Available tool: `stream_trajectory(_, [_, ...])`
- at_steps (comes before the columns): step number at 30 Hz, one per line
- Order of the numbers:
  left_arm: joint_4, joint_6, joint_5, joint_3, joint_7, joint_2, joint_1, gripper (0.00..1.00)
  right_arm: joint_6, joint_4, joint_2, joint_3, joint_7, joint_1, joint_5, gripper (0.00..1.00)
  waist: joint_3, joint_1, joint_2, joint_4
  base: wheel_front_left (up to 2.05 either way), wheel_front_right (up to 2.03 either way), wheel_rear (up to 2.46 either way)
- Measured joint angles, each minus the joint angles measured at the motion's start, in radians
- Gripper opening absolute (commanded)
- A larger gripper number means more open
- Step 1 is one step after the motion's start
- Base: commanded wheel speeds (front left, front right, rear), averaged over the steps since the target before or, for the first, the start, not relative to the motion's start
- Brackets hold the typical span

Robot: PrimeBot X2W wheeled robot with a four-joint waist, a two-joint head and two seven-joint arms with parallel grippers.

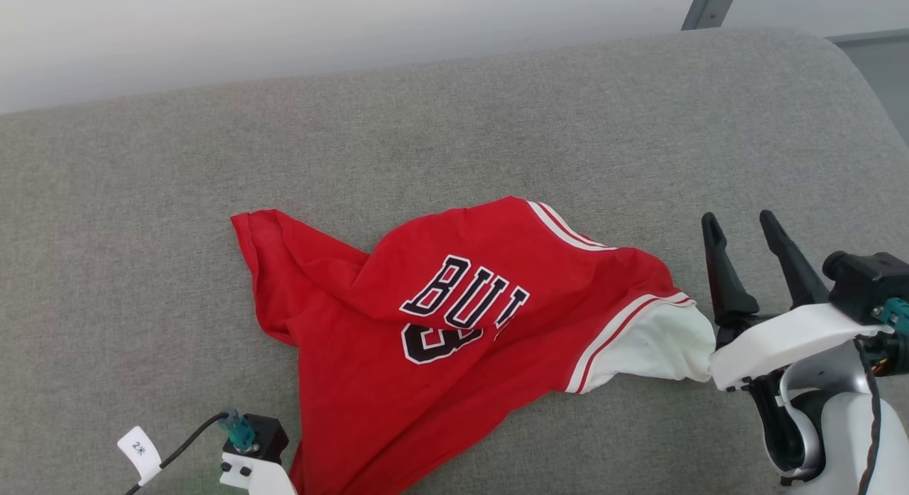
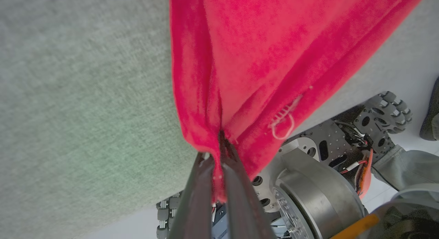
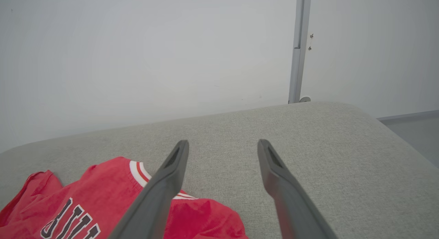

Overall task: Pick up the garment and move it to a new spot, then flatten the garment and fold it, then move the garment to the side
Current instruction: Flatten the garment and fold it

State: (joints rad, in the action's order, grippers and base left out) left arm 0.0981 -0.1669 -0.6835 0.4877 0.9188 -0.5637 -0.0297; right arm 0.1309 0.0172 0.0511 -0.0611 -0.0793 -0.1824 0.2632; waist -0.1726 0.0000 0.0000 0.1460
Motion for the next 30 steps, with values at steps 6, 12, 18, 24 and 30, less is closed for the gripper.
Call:
stream_trajectory(6, [0.044,0.035,-0.012,-0.023,-0.045,-0.004,0.033,1.00,0.000,0.001,0.000,0.012,0.001,0.009,0.008,1.00,0.015,0.0000,0.0000,0.011,0.00,0.00,0.00])
stream_trajectory(12, [0.117,0.041,-0.034,-0.055,0.007,-0.032,0.109,1.00,0.000,0.000,0.000,0.020,0.010,0.018,0.027,1.00,0.024,0.0000,0.0000,0.037,0.00,0.00,0.00])
stream_trajectory(18, [0.158,0.087,-0.047,-0.080,0.054,-0.056,0.259,1.00,0.000,0.002,0.000,0.042,0.032,0.020,0.044,1.00,0.019,0.0001,0.0000,0.082,0.00,0.00,0.00])
stream_trajectory(24, [0.063,0.179,-0.055,-0.095,0.017,-0.036,0.437,1.00,0.000,0.016,0.000,0.072,0.064,0.002,0.064,1.00,-0.001,0.0000,0.0000,0.136,0.00,0.00,0.00])
stream_trajectory(30, [-0.100,0.240,-0.043,-0.072,-0.007,-0.015,0.575,1.00,0.000,0.041,0.000,0.097,0.097,-0.018,0.091,1.00,-0.037,0.0000,0.0000,0.184,0.00,0.00,0.00])
